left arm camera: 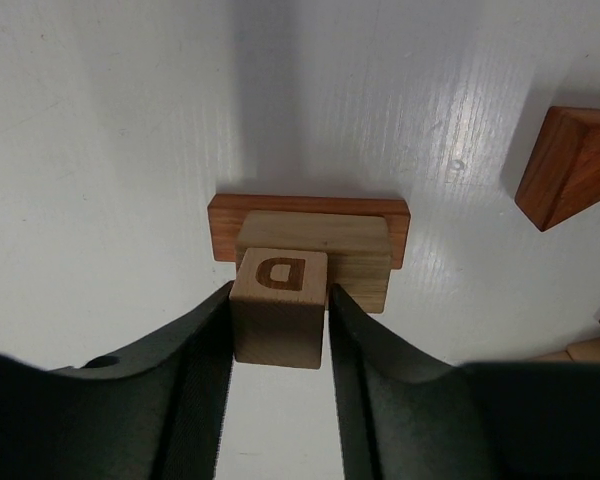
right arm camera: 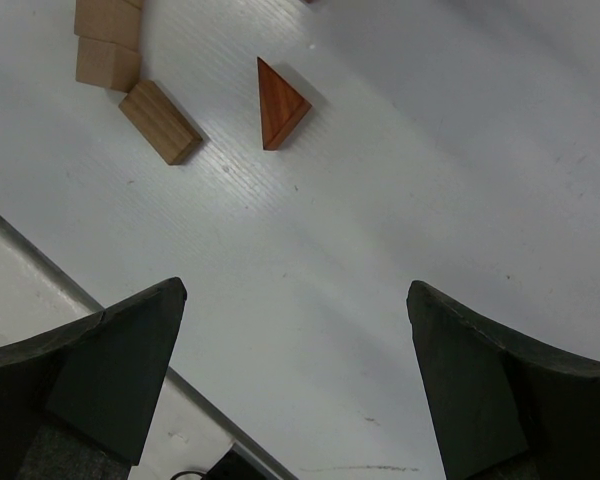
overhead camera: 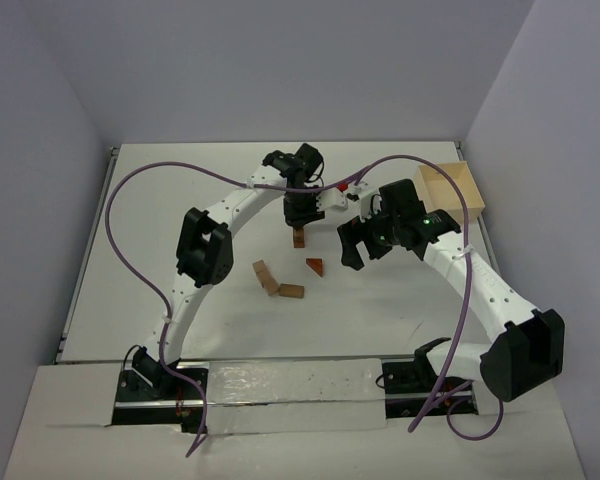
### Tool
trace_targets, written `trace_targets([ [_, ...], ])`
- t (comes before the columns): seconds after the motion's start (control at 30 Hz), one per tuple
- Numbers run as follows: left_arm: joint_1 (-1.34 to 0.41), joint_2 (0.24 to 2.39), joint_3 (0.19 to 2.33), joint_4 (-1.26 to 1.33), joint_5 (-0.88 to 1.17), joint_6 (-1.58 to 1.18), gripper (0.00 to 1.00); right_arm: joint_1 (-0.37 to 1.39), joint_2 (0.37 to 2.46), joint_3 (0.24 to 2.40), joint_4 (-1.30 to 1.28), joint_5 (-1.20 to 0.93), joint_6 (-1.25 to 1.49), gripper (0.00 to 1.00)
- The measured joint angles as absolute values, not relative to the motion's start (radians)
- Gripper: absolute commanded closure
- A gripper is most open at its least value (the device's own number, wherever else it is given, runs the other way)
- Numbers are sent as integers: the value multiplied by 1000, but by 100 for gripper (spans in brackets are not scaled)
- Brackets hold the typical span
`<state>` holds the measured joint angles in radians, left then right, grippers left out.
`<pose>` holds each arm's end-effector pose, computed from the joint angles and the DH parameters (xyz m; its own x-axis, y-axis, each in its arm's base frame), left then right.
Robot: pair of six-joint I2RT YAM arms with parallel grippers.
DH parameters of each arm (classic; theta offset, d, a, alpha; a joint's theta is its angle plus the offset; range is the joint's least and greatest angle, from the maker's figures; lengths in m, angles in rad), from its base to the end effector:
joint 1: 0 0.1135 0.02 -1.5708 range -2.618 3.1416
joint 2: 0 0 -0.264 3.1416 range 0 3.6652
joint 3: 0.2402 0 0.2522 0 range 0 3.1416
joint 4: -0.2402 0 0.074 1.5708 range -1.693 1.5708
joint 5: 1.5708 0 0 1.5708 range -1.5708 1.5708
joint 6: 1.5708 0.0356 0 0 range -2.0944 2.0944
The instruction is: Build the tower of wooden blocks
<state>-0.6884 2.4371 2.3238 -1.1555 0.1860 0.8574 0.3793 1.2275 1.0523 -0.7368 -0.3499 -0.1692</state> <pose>0.3848 -0.3251 0.2123 0.0217 0.9444 -0.3282 0.9939 0.0151 0.1094 0.2264 0.1034 0.2935 -0.6326 -0.4225 -0.6491 -0.6587 0.7343 0.1641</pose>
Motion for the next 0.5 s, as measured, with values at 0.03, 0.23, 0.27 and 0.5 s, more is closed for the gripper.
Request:
trace_targets([
  [0.03,-688,2437,2324,-1156,186,857,39,379,1228,1052,-737,-351,-169,0],
  [0.23,-688,2436,2319,-1156,182,854,7,379,1232,1052,-737,-359,-169,0],
  [0.27,-689,2435,2317,-1157,179,854,6,379,1233,1052,-737,-360,-169,0],
  [0.5,-703,2414,2312,-1157,149,850,2,379,1234,1052,-737,-364,-172,0],
])
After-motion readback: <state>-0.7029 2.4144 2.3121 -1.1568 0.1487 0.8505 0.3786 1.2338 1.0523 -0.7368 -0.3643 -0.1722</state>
